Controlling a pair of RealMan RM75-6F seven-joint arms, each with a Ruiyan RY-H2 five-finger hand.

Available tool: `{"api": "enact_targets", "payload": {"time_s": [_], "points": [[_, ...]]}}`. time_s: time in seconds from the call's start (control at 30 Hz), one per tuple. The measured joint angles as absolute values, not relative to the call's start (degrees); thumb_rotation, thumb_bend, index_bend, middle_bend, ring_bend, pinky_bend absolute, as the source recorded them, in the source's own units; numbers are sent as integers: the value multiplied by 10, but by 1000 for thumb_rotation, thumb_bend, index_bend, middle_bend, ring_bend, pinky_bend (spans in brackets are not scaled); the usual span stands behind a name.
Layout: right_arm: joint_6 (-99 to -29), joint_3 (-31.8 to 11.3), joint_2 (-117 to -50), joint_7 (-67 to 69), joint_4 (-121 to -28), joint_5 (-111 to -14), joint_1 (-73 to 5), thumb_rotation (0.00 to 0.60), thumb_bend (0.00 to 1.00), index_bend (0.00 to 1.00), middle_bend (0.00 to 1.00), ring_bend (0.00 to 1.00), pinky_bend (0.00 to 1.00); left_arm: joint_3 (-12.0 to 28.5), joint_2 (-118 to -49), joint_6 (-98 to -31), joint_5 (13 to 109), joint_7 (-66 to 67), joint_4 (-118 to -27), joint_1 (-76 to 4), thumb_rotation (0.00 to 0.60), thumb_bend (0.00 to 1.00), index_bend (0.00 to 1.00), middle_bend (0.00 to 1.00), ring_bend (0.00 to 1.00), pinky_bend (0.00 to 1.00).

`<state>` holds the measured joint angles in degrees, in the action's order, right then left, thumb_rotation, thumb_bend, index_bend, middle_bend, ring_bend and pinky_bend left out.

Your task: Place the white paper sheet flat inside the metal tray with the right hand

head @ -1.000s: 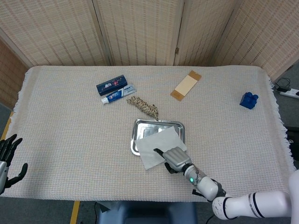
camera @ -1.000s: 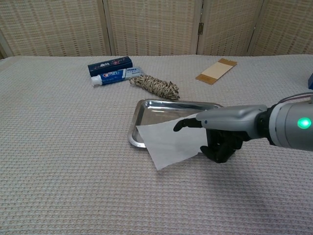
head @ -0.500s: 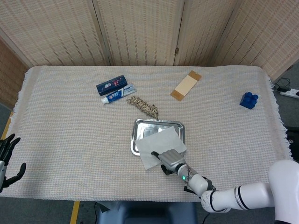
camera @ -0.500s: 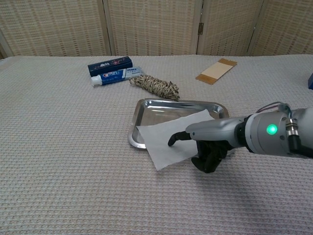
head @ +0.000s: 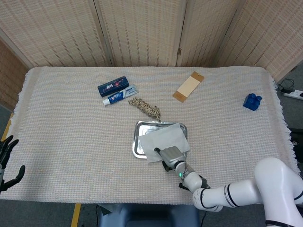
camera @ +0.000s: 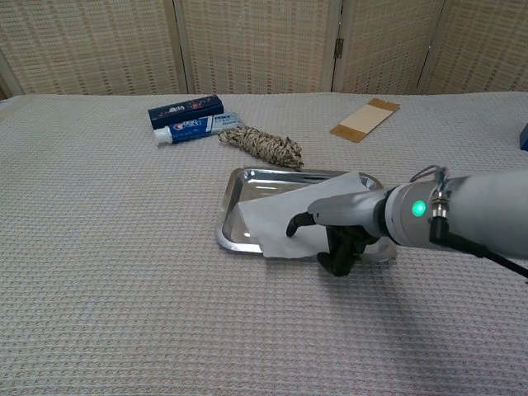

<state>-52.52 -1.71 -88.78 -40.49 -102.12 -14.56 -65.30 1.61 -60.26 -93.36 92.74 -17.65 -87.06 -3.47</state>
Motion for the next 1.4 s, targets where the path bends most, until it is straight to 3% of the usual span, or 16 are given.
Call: {"api": "enact_targets", "payload": {"time_s": [0.8,1.0,1.17,1.4], "points": [[-537,-39,-914,-388,-975,-152,-653,585,725,129,1000,1000,1000,11,-598,-921,929,-185,-869,-38,600,523,0,0,0,0],[-555,-32,-854,-364,-1049,-215,-624,585,725,129,1000,1000,1000,11,-597,-927,931,-183,-870,-37,600,523,0,0,0,0],[-580,1,-777,-352,-1114,-255,-587,584,725,129,1000,1000,1000,9,-598,-925,935,-179,-871,-38,600,522,0,0,0,0],[-581,31,-735,-314,-1118,-278,-542,583,725,129,1000,1000,1000,3,-600,-928,948,-167,-875,-37,600,523,0,0,0,0]]}}
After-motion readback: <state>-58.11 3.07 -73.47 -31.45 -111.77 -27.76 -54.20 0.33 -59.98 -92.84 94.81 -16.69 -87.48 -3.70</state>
